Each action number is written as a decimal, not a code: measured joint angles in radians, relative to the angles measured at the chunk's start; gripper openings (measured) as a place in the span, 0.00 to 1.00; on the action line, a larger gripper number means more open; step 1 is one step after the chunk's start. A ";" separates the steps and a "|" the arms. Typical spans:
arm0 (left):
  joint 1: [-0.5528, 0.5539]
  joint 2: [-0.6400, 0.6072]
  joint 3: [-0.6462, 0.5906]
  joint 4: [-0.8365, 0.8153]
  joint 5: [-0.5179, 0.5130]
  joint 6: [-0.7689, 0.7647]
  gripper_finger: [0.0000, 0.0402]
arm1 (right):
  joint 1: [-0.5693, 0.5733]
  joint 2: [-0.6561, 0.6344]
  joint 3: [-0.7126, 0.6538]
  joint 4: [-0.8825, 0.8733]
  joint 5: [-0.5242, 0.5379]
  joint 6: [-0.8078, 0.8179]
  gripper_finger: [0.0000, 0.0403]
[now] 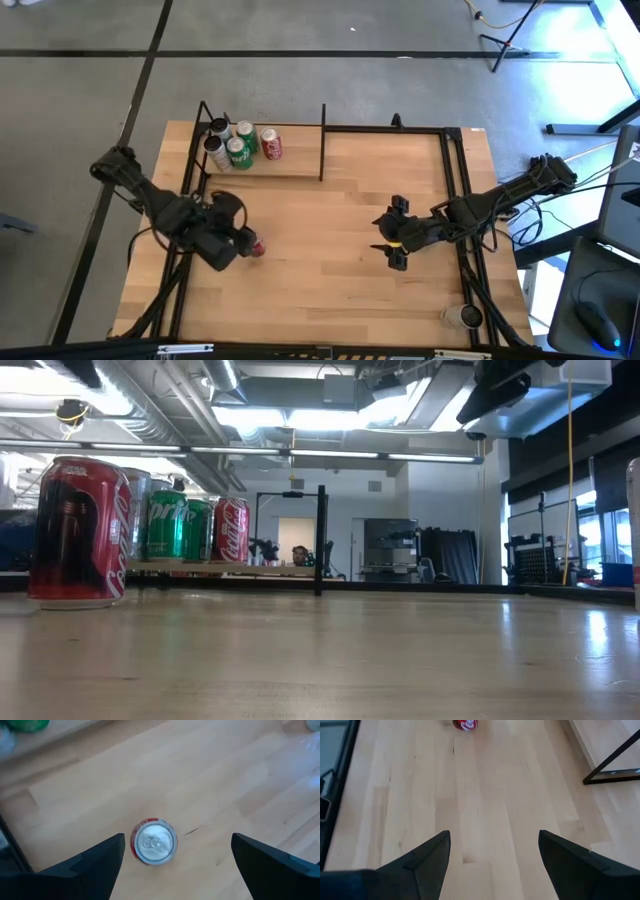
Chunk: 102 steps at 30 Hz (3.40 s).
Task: Place canned beverage on shelf
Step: Put the red-white soda can on the shelf
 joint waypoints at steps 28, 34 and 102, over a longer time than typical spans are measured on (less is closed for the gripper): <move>0.144 -0.001 -0.018 0.032 0.154 0.025 0.98 | 0.000 0.000 0.000 -0.035 -0.018 -0.037 0.71; 0.148 0.006 -0.018 0.115 0.122 0.052 0.98 | 0.000 0.000 0.000 -0.050 -0.018 -0.038 0.71; 0.338 0.185 -0.027 0.065 0.352 0.834 0.66 | -0.142 -0.003 0.055 -0.057 -0.024 -0.206 0.71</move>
